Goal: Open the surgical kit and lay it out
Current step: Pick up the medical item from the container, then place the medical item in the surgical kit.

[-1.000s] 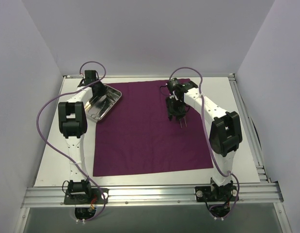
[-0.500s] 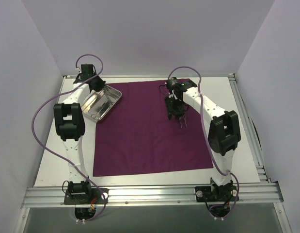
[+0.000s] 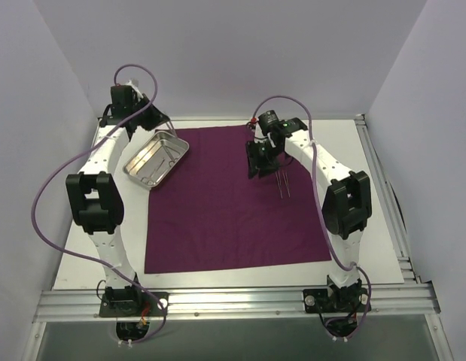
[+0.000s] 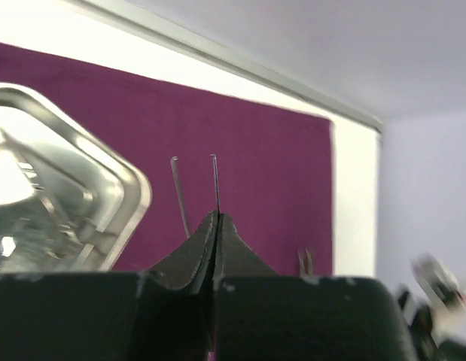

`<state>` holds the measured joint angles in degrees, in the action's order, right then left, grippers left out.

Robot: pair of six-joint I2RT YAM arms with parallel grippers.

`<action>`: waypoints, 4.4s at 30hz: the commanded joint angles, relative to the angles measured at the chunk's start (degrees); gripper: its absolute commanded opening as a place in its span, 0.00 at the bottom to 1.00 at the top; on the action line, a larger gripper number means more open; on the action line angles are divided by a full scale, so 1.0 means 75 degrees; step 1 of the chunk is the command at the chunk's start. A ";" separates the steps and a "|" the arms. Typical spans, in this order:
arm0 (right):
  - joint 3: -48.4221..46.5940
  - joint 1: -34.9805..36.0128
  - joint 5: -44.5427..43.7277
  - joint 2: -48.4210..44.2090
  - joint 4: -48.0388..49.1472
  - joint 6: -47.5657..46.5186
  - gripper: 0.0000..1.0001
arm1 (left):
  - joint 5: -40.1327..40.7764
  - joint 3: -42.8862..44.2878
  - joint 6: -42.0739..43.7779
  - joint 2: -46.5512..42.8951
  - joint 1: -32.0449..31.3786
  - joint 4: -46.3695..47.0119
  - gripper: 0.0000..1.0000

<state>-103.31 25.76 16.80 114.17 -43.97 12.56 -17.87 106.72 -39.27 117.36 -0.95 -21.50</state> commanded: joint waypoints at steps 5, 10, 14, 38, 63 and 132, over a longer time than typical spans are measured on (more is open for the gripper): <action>-0.0604 -0.0059 0.3462 -0.0071 0.0973 -0.0245 0.46 | -0.4107 -0.1793 -0.0142 -0.1655 -0.0025 0.2699 0.02; -0.0921 -0.0048 0.4521 -0.0093 0.1595 0.0234 0.50 | -0.5526 -0.2930 -0.1137 -0.2276 -0.0365 0.4667 0.02; -0.0337 -0.0024 0.5224 -0.0608 0.3149 0.0984 0.60 | -0.5867 -0.3890 -0.1771 -0.2616 -0.0611 0.5607 0.02; 0.1599 0.0245 0.6702 -0.1559 0.6741 0.3166 0.54 | -0.5786 -0.5100 -0.5135 -0.2547 -0.1373 0.9991 0.02; 0.0931 0.0140 0.4864 -0.0915 0.3603 0.1573 0.00 | -0.4357 -0.4479 -0.0827 -0.3542 -0.0472 0.3494 0.54; -0.0791 -0.0270 -0.2486 0.1348 -0.0759 0.0271 0.40 | 0.1501 -0.1175 0.3395 -0.1223 -0.0926 -0.4165 0.66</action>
<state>-105.93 23.62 -1.08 127.39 -45.25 14.87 -11.94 93.91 -16.82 106.59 -5.67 -50.28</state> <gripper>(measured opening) 0.396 0.662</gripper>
